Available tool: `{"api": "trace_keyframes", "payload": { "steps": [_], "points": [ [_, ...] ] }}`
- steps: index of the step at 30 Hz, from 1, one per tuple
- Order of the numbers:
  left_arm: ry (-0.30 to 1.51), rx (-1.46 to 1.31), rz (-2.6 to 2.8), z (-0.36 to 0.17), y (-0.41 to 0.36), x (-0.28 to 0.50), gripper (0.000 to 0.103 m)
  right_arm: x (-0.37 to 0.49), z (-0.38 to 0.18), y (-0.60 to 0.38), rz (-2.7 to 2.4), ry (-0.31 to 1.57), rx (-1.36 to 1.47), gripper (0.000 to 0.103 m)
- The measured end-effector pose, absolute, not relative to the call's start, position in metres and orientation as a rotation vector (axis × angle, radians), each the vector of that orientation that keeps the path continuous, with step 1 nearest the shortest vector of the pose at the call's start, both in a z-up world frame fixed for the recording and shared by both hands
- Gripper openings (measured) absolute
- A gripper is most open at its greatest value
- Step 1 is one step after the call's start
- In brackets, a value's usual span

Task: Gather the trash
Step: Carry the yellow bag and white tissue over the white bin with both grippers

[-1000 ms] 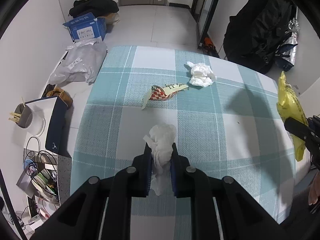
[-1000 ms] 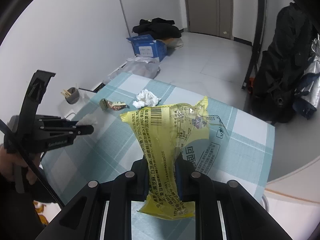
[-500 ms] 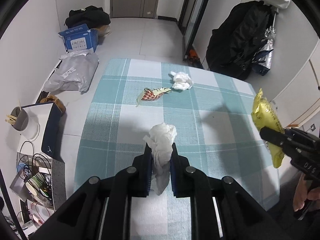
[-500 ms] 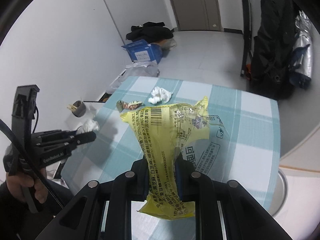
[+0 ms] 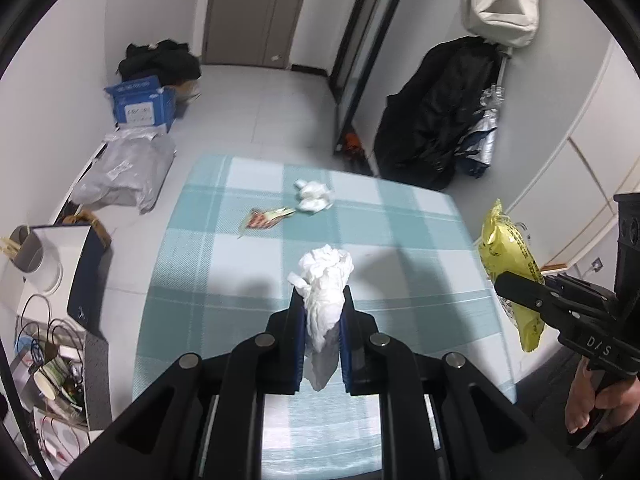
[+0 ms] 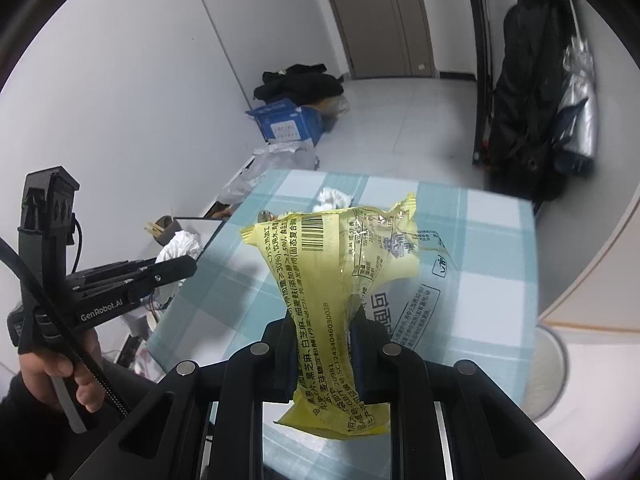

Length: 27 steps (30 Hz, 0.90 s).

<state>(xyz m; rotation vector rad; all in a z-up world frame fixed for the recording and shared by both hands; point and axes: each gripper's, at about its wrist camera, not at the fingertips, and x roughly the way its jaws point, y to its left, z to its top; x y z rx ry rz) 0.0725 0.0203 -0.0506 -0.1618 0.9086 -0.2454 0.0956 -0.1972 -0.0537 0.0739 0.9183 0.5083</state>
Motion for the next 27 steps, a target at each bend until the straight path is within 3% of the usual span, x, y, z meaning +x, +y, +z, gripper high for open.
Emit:
{"api": "trace_keyframes", "payload": {
  "steps": [13,27],
  "points": [
    [0.812,-0.22,-0.344,-0.007,0.013,0.056,0.009,0.081,-0.022,-0.232,0.502,0.834,0.091,0.02],
    [0.746,-0.166,-0.523,0.045,-0.092,0.075,0.009,0.078,0.06,-0.33,0.412,0.667,0.139,0.02]
  ]
}}
